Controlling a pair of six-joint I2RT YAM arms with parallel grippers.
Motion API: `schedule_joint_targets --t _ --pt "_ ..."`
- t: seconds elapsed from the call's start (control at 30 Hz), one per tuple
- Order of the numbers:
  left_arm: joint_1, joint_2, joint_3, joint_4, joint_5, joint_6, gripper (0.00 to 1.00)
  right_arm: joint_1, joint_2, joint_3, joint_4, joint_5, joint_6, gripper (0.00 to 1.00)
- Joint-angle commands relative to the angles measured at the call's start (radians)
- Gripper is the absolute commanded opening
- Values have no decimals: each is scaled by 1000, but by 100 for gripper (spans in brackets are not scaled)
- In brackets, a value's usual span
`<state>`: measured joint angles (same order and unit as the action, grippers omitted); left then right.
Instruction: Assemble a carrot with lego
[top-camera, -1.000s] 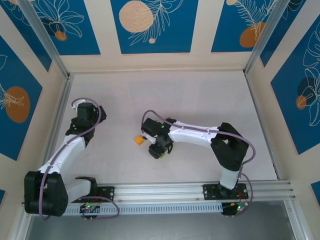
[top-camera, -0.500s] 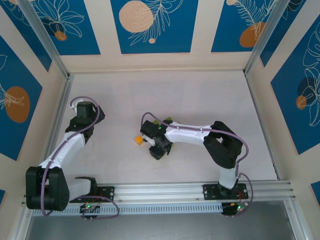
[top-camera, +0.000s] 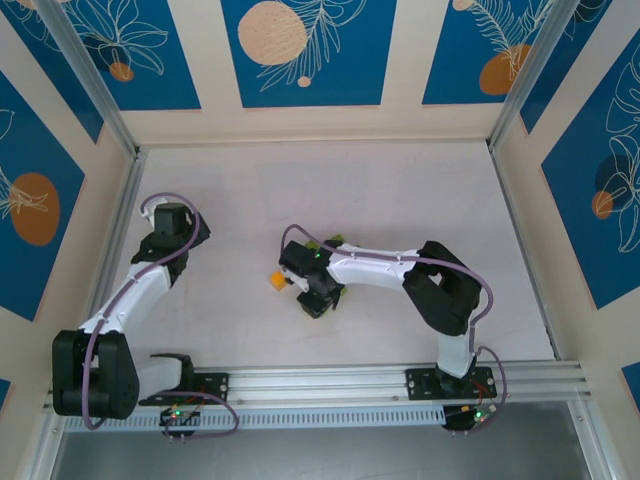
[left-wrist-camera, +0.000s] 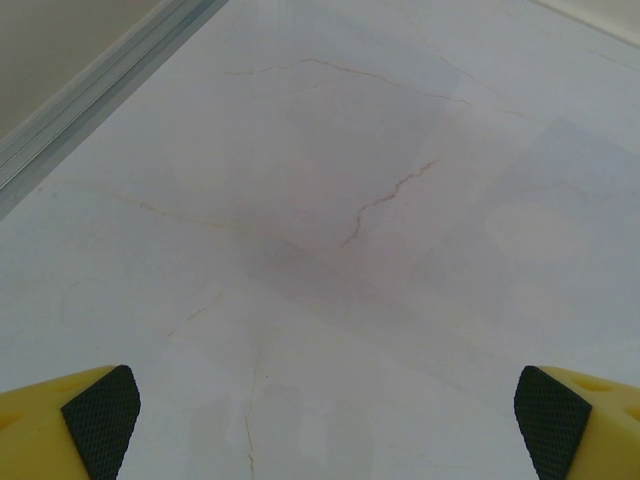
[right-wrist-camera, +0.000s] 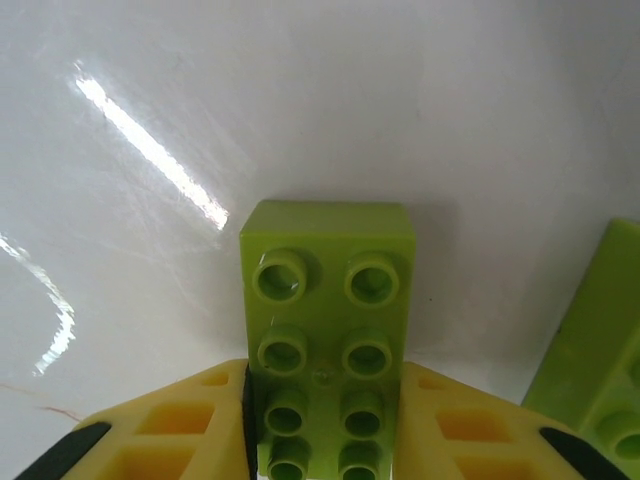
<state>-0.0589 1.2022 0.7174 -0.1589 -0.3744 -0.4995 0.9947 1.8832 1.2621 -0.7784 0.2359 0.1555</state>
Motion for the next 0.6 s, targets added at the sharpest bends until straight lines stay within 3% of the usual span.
schedule_joint_targets --t 0.0,0.33,0.57 --pt "19 9 34 -19 8 -12 99 5 3 33 -36 -27 25 32" --pt "20 12 33 -16 12 -15 99 -19 -61 194 -163 -64 123 32" --pt "21 14 35 -19 17 -16 99 -55 45 393 -241 -119 119 33"
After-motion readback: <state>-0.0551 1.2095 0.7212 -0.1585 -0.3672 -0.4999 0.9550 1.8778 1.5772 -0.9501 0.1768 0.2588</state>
